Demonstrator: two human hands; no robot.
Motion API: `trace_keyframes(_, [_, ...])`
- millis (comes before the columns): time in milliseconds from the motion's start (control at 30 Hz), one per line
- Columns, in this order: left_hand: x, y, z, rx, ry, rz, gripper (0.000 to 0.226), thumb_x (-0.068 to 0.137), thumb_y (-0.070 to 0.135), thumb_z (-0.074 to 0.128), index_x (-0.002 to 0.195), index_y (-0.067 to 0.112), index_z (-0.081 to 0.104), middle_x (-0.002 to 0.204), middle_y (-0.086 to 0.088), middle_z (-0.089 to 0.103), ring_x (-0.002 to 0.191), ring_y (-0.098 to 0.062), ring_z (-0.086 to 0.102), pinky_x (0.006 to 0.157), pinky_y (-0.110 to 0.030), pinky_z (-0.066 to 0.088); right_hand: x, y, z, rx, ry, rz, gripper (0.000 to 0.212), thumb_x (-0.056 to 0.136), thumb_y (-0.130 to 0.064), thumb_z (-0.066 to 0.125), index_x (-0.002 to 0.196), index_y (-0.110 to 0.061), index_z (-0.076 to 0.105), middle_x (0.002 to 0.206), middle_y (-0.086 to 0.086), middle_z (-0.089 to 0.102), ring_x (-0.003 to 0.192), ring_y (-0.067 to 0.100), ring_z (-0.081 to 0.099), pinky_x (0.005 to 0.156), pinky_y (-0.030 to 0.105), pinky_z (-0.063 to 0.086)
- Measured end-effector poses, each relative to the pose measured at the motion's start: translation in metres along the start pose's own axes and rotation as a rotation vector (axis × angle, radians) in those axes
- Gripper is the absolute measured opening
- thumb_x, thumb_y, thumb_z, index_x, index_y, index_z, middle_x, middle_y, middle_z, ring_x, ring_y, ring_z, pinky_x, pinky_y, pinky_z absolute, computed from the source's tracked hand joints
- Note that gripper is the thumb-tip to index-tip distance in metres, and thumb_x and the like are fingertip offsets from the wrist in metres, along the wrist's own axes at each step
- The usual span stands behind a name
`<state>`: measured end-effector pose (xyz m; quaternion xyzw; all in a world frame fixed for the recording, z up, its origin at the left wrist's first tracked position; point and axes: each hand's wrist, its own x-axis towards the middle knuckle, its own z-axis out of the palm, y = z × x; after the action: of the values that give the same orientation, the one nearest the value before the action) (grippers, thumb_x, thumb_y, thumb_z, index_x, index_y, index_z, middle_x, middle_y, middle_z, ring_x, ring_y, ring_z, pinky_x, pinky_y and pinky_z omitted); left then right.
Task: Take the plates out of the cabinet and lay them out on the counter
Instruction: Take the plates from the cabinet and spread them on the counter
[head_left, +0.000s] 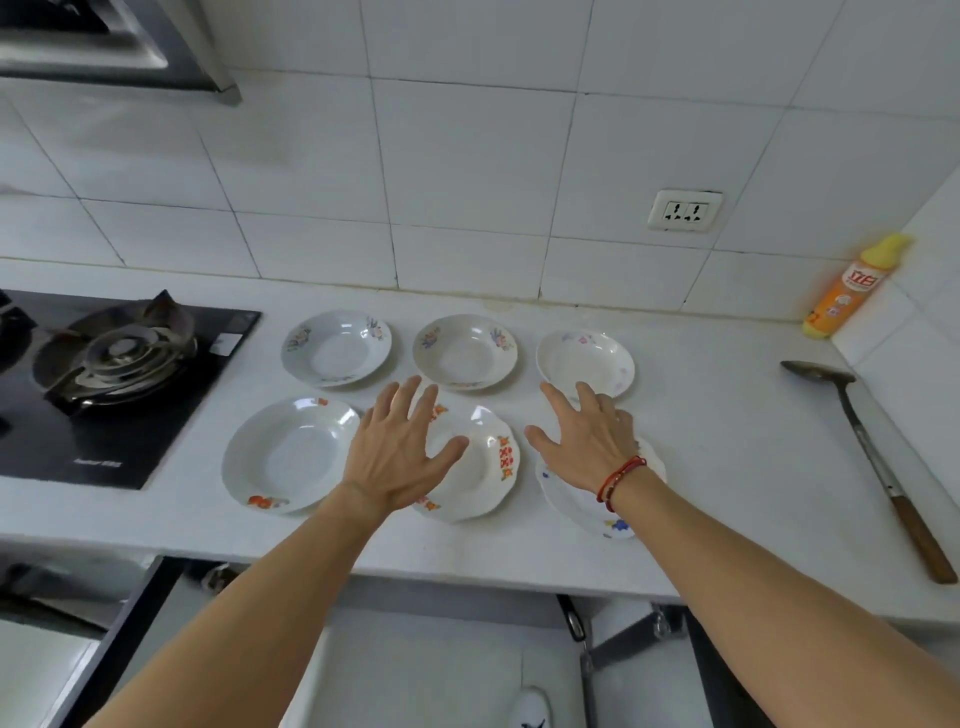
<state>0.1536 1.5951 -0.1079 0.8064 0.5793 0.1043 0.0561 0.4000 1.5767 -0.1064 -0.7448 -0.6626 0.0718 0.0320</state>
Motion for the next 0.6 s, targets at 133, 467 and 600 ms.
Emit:
trace_keyframes(133, [-0.058,-0.018,-0.013,-0.028,0.016,0.03,0.083,0.084,0.073,0.03,0.151,0.024,0.026,0.161,-0.007,0.021,0.148,-0.032,0.017,0.115,-0.048,0.025,-0.06,-0.031,-0.001,0.006,0.007,0.013,0.069,0.092,-0.064,0.037,0.153,-0.034,0.022,0.157,0.014,0.027,0.138,0.038,0.032,0.111,0.055,0.029])
trace_keyframes(467, [-0.189,-0.058,-0.041,-0.029,0.02,0.063,0.08,0.086,0.07,0.035,0.152,0.025,0.026,0.16,-0.008,0.022,0.146,-0.033,0.018,0.114,-0.049,0.027,-0.193,-0.088,0.014,-0.054,0.026,0.071,0.069,0.092,-0.064,0.035,0.154,-0.035,0.019,0.157,0.014,0.027,0.135,0.037,0.035,0.108,0.052,0.033])
trace_keyframes(600, [-0.226,-0.064,-0.042,-0.014,-0.001,0.061,0.08,0.085,0.072,0.031,0.149,0.024,0.03,0.158,-0.01,0.027,0.145,-0.033,0.023,0.113,-0.048,0.031,-0.235,-0.097,0.024,-0.027,0.013,0.094,0.067,0.093,-0.063,0.035,0.153,-0.036,0.022,0.157,0.014,0.027,0.138,0.036,0.031,0.11,0.053,0.029])
